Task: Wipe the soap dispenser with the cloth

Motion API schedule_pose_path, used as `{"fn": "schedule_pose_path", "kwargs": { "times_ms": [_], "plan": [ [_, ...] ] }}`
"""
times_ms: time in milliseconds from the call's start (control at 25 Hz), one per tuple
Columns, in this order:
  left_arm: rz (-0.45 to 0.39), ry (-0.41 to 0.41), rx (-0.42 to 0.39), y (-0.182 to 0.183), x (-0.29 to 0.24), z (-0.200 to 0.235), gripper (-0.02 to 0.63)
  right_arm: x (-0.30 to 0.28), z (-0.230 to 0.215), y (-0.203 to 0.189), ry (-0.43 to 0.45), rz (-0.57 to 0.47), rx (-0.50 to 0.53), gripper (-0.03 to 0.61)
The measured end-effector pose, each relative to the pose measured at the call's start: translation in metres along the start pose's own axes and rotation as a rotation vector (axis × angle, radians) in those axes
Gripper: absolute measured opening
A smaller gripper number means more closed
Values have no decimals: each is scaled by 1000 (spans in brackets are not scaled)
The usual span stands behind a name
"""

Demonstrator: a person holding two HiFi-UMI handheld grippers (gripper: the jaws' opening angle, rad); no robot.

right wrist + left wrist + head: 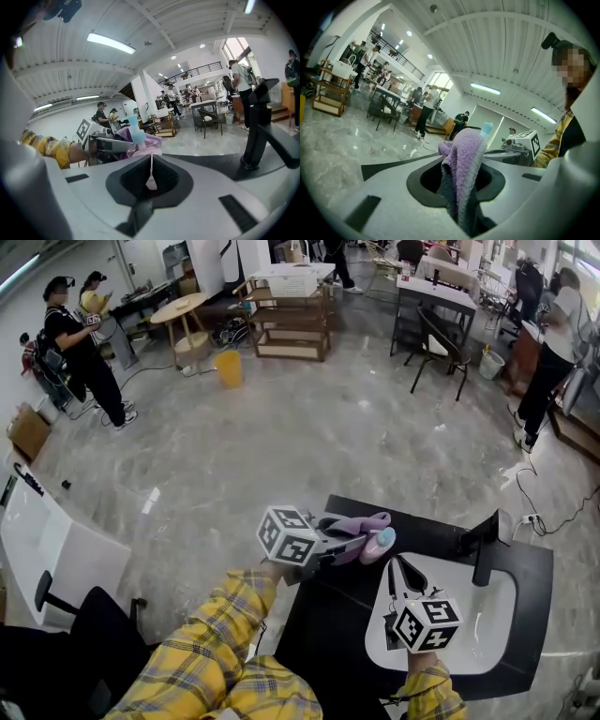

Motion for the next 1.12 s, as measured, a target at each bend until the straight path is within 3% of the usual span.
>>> {"fn": "schedule_pose_path", "kwargs": {
  "times_ms": [160,320,520,640,960,1040,1120],
  "plan": [
    [-12,9,73,-5,-1,5,87,2,0,0,10,3,6,8],
    [7,60,107,-13,-2,10,87,4,0,2,20,2,34,8],
    [-50,152,136,-17,2,8,87,10,-1,8,51,-29,66,8],
    [-113,203,133,-18,14,0,87,15,-4,19,108,-61,140,8],
    [-195,213,143,-33,58,-29,87,8,0,39,257,-50,346,15],
    [-220,217,153,-35,66,-34,87,2,3,41,309,-35,366,173],
    [-232,224,156,-37,73,-40,87,-3,5,43,337,-41,372,186]
  ]
}}
Point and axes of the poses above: the fingertips, and each gripper's own axes: x backward along the fingers, z to its left, y out of its top, the point moved 8 cm from there along x, backward along the fingers, and after that the axes turned 4 degrees about x, right-handed, at the moved point
